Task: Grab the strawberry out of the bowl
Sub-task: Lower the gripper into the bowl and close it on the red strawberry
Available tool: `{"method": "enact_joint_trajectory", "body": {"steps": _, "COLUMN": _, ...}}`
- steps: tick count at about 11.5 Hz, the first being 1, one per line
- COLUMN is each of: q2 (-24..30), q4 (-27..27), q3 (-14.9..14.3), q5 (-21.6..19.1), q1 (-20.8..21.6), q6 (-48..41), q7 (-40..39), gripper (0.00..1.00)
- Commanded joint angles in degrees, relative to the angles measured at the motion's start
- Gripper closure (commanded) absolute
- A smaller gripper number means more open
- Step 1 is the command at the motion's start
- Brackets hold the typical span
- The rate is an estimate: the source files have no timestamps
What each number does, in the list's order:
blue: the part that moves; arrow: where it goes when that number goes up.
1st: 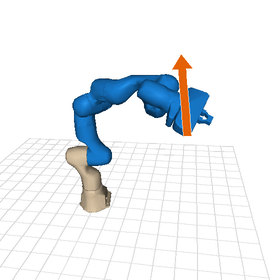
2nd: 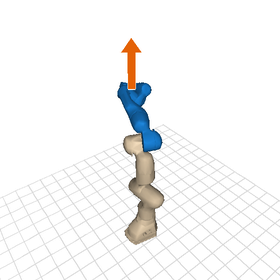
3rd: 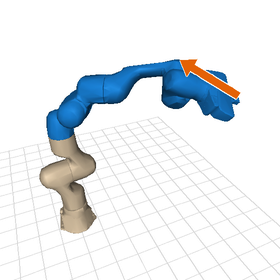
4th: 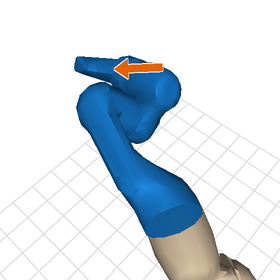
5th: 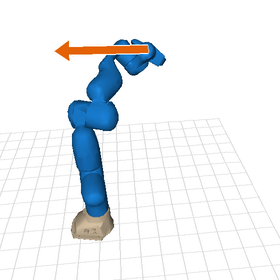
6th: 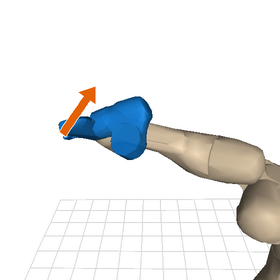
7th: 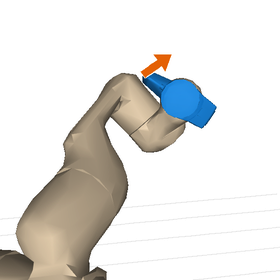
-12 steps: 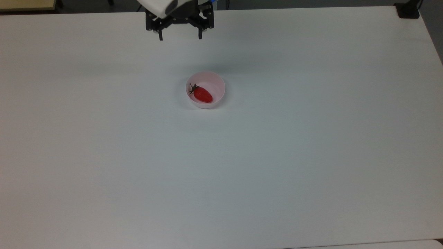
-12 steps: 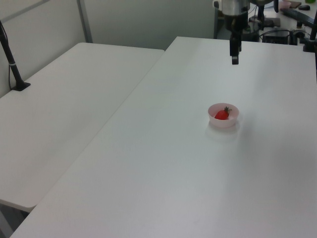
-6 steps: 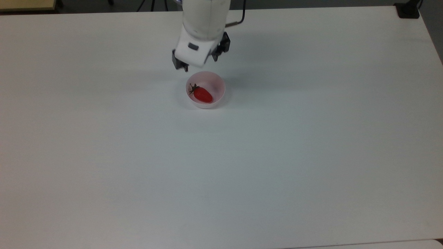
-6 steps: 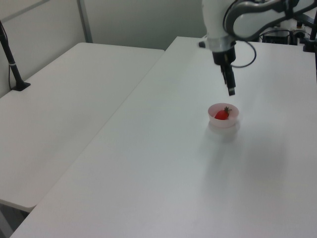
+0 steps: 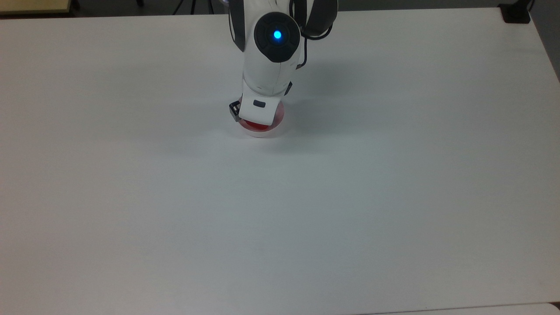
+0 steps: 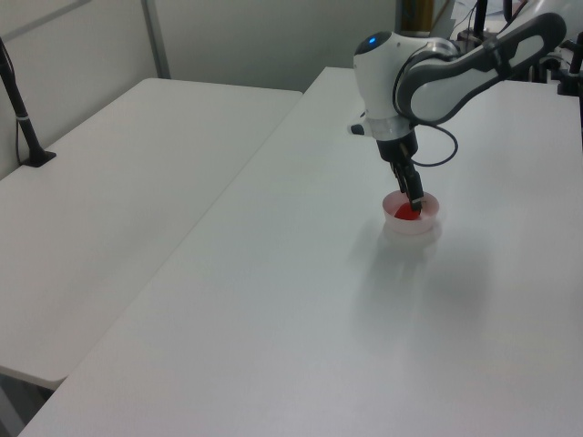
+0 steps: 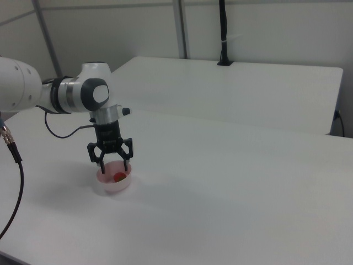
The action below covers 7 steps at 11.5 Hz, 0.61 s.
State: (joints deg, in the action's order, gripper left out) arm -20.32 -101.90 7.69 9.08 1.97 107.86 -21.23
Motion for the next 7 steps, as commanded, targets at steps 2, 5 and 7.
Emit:
{"method": "enact_joint_trajectory", "body": {"steps": 2, "q2": -0.6, "q4": -1.2, "q3": -0.1, "q5": 2.2, "q1": 0.7, "q6": 2.6, "q7": -5.2, "gripper": 0.23}}
{"method": "enact_joint_trajectory", "body": {"steps": 5, "q2": -0.6, "q4": -3.4, "q3": -0.1, "q5": 3.0, "q1": 0.8, "q6": 5.9, "q7": -4.9, "gripper": 0.23}}
{"method": "enact_joint_trajectory", "body": {"steps": 7, "q2": -1.1, "q4": -3.8, "q3": -0.1, "q5": 3.7, "q1": 0.6, "q6": 6.1, "q7": -4.9, "gripper": 0.25}}
